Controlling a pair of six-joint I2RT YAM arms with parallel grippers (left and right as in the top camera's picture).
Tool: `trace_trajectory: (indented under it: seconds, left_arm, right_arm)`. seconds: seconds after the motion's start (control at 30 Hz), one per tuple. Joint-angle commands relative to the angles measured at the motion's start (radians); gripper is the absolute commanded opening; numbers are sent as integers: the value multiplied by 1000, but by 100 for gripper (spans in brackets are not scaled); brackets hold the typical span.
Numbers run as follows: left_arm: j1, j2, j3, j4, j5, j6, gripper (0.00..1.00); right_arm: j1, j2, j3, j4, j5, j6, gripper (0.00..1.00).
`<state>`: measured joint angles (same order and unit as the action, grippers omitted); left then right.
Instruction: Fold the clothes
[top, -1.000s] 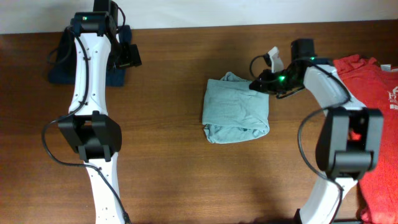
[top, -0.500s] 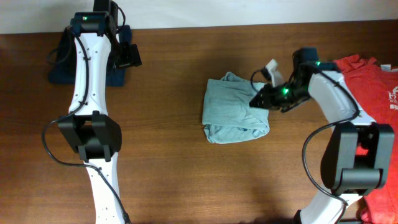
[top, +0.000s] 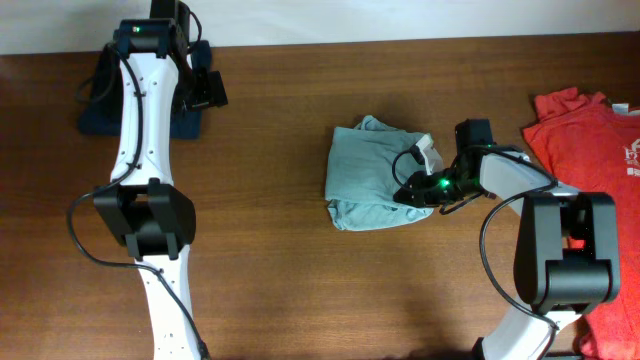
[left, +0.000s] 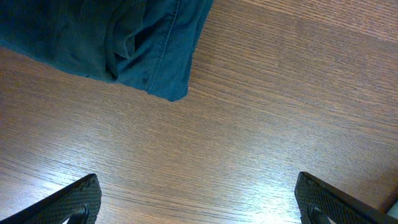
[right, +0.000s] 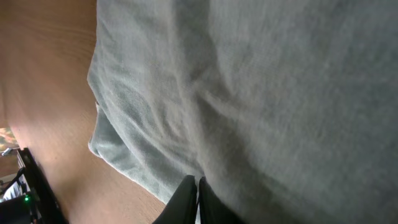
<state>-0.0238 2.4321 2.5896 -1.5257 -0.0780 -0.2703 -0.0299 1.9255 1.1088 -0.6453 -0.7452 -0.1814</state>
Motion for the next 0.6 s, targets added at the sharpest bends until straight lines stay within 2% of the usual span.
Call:
trace_trajectory:
  seconds: [0.0, 0.17, 0.33, 0.5, 0.57]
  left_arm:
    - [1, -22, 12, -1, 7, 2, 99]
    - [1, -22, 12, -1, 7, 2, 99]
    - [1, -22, 12, -1, 7, 2, 99]
    - [1, -22, 12, -1, 7, 2, 99]
    - [1, -22, 12, -1, 7, 2, 99]
  right_arm:
    - [3, 0, -2, 6, -23, 7, 9]
    - [-16, -3, 82, -79, -174, 6, 9]
    - [-37, -6, 221, -240, -190, -29, 12]
    - [-78, -7, 344, -337, -186, -50, 24]
    - [-130, -7, 404, -373, -184, -50, 38]
